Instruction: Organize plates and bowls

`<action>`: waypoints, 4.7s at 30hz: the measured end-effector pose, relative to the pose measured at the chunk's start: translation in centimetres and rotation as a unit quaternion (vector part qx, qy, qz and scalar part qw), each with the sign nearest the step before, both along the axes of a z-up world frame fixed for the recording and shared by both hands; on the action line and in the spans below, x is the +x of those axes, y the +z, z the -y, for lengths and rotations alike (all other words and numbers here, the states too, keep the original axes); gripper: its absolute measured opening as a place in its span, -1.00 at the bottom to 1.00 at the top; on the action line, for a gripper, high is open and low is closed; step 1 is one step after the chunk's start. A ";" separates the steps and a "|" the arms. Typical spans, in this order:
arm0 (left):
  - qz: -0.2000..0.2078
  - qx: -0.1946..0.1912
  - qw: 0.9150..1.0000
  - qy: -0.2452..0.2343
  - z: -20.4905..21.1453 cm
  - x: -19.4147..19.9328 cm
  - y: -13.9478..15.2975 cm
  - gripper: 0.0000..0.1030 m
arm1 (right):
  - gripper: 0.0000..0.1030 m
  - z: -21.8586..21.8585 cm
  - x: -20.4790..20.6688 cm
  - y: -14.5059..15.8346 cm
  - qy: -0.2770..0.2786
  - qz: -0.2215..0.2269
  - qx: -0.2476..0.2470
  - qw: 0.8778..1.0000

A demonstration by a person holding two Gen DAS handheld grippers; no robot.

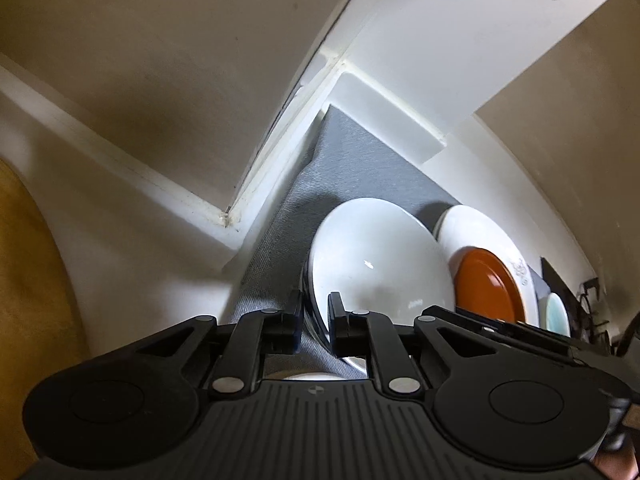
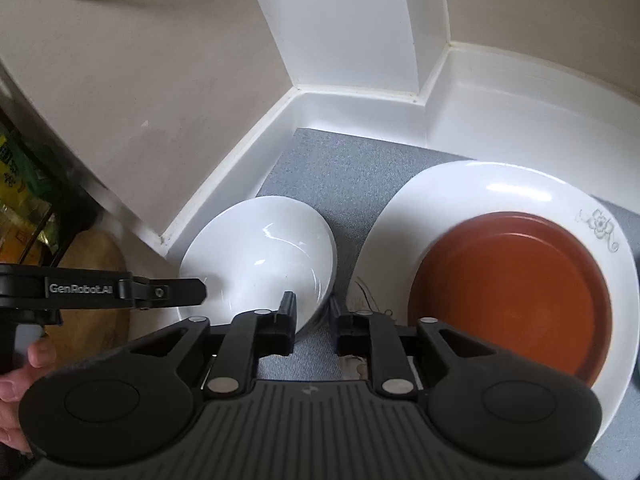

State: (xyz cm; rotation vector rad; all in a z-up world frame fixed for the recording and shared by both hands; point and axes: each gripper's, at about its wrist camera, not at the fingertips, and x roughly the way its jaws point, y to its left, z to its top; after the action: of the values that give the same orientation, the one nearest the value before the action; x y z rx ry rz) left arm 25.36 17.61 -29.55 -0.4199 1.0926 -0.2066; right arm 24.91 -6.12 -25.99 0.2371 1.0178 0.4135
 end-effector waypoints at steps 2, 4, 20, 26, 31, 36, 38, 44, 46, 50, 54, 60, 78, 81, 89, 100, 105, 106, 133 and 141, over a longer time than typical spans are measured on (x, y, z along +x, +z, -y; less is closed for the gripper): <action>-0.008 0.001 1.000 0.005 0.0 0.4 -0.5 -0.72 | -0.46 -0.2 0.3 -0.3 0.000 0.003 -0.001 1.000; -0.017 0.005 1.000 0.011 -0.1 0.2 -0.2 -0.73 | -0.64 0.0 0.6 -0.4 -0.006 0.000 0.003 1.000; -0.037 0.042 0.998 -0.018 5.2 -1.6 4.3 -0.74 | -0.72 5.7 -2.9 3.5 -0.067 0.027 0.074 0.995; -0.023 0.059 0.997 -0.051 10.3 -1.7 6.3 -0.74 | -0.71 10.2 -5.3 4.6 -0.114 0.037 0.080 0.990; -0.016 0.056 0.993 -0.102 15.3 -0.4 7.5 -0.74 | -0.69 15.4 -7.1 5.4 -0.166 0.039 0.094 0.981; 0.002 0.054 0.986 -0.157 21.8 0.4 8.9 -0.74 | -0.69 20.9 -9.0 6.1 -0.222 0.058 0.089 0.969; 0.001 0.052 0.983 -0.179 24.5 0.8 8.9 -0.74 | -0.69 23.3 -9.4 6.2 -0.249 0.062 0.088 0.962; -0.011 0.054 0.975 -0.216 30.2 1.6 7.8 -0.74 | -0.70 28.6 -9.9 5.0 -0.280 0.066 0.065 0.955; -0.008 0.066 0.971 -0.229 31.6 1.6 7.4 -0.74 | -0.70 29.4 -10.0 4.3 -0.285 0.065 0.052 0.955; -0.015 0.083 0.966 -0.244 33.7 1.4 6.3 -0.74 | -0.70 30.5 -10.1 2.8 -0.292 0.056 0.046 0.954; -0.023 0.102 0.962 -0.253 35.0 1.3 5.0 -0.74 | -0.71 31.3 -9.9 0.9 -0.296 0.040 0.053 0.953; -0.021 0.141 0.954 -0.265 36.3 1.0 3.8 -0.74 | -0.71 31.0 -9.4 -0.9 -0.298 0.032 0.048 0.953; -0.004 0.166 0.941 -0.294 37.9 1.4 2.6 -0.72 | -0.73 30.0 -8.5 -2.5 -0.266 0.046 -0.017 0.963; -0.004 0.158 0.939 -0.305 37.6 1.4 2.6 -0.68 | -0.69 29.5 -8.7 -2.6 -0.249 0.051 -0.043 0.966; 0.013 0.155 0.937 -0.313 37.0 1.6 3.2 -0.67 | -0.67 30.0 -9.7 -2.0 -0.248 0.066 -0.024 0.966; 0.029 0.175 0.928 -0.328 38.2 2.5 1.9 -0.53 | 0.04 32.9 -10.1 -4.6 -0.307 0.033 0.115 0.944; 0.009 0.168 0.928 -0.333 38.1 3.0 0.7 -0.52 | -0.12 31.7 -8.8 -5.6 -0.311 0.007 0.112 0.944; 0.013 0.175 0.924 -0.341 38.2 2.7 0.7 -0.52 | -0.33 31.5 -8.7 -5.4 -0.310 0.003 0.098 0.946; -0.030 0.157 0.931 -0.329 38.1 -0.8 0.3 -0.34 | -0.36 31.8 -11.3 -4.7 -0.292 -0.011 0.089 0.952; -0.057 0.134 0.953 -0.265 34.3 -2.2 3.6 -0.33 | -0.36 29.9 -12.1 -0.9 -0.280 -0.013 0.103 0.954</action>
State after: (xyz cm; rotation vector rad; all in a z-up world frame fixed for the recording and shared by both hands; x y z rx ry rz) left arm 23.15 -16.65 -25.97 0.1154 1.3126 -0.5061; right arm 12.85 -36.01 -26.88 0.7015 0.8850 -0.0030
